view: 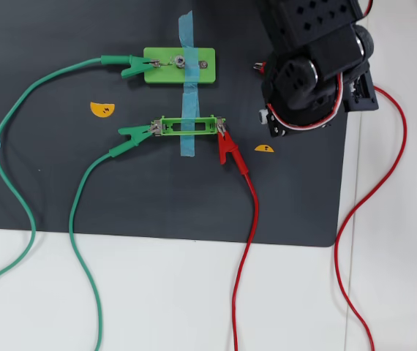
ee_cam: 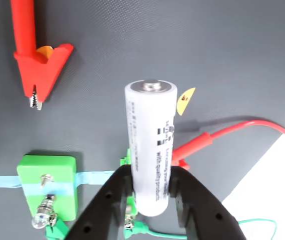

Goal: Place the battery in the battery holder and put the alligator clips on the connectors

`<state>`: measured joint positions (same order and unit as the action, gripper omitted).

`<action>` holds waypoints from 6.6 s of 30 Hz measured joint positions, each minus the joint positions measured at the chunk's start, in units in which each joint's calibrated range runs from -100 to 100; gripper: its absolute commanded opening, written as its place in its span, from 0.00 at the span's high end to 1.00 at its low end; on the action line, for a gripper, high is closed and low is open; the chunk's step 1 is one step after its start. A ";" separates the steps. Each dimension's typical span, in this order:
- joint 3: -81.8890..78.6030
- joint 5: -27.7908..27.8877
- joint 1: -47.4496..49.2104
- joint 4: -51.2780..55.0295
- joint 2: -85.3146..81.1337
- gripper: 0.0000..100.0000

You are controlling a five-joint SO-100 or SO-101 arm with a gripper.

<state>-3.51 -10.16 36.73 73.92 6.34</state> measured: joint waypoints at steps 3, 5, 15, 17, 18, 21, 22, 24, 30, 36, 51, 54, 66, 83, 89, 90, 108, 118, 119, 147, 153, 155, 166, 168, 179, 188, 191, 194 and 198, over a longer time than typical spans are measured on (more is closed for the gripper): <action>-0.18 1.91 -5.82 -0.09 -4.62 0.99; -0.18 2.58 -9.41 -0.94 -5.71 0.99; -13.24 4.39 -26.20 -9.87 -7.06 0.99; -15.37 4.55 -29.45 -10.12 -7.14 0.99; -15.64 4.65 -30.24 -10.12 -7.14 0.99; -16.79 5.63 -33.03 -10.21 -7.14 0.99; -16.88 5.63 -33.03 -10.21 -7.14 0.99; -16.88 5.63 -33.03 -10.21 -7.14 0.99; -17.41 5.63 -33.03 -10.21 -7.14 0.99; -18.84 5.58 -30.80 -10.21 -7.14 0.99; -18.84 5.63 -29.79 -10.21 -7.14 0.99; -18.84 5.63 -29.79 -10.21 -7.14 0.99; -18.84 5.84 -28.89 -10.21 -7.14 0.99; -18.66 5.94 -28.67 -15.27 -1.68 0.99; -18.66 7.29 -27.55 -15.36 -1.68 0.98; -18.66 7.44 -27.55 -15.36 -1.68 0.97; -23.55 8.43 -29.00 -10.64 -15.96 0.99; -30.48 8.43 -20.60 -12.27 -24.78 0.99; -30.56 8.43 -20.49 -13.38 -23.60 0.99; -30.30 10.96 -22.40 -25.65 -8.06 0.99; -30.30 10.96 -22.40 -25.65 -8.06 0.99; -30.48 10.96 -22.40 -25.65 -8.06 0.98; -40.43 8.74 -26.09 -25.48 -39.23 0.96; -43.00 5.01 -22.84 -25.05 -45.61 0.92; -46.91 -11.22 4.37 -19.31 -49.06 0.85; -45.58 -13.54 15.34 -26.43 -28.73 0.83; -44.16 -13.65 15.57 -26.60 -24.11 0.77; -43.89 -13.75 15.57 -26.60 -22.60 0.75; -43.80 -13.75 15.57 -26.60 -22.26 0.76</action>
<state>-47.31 -23.91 52.30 47.32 -15.92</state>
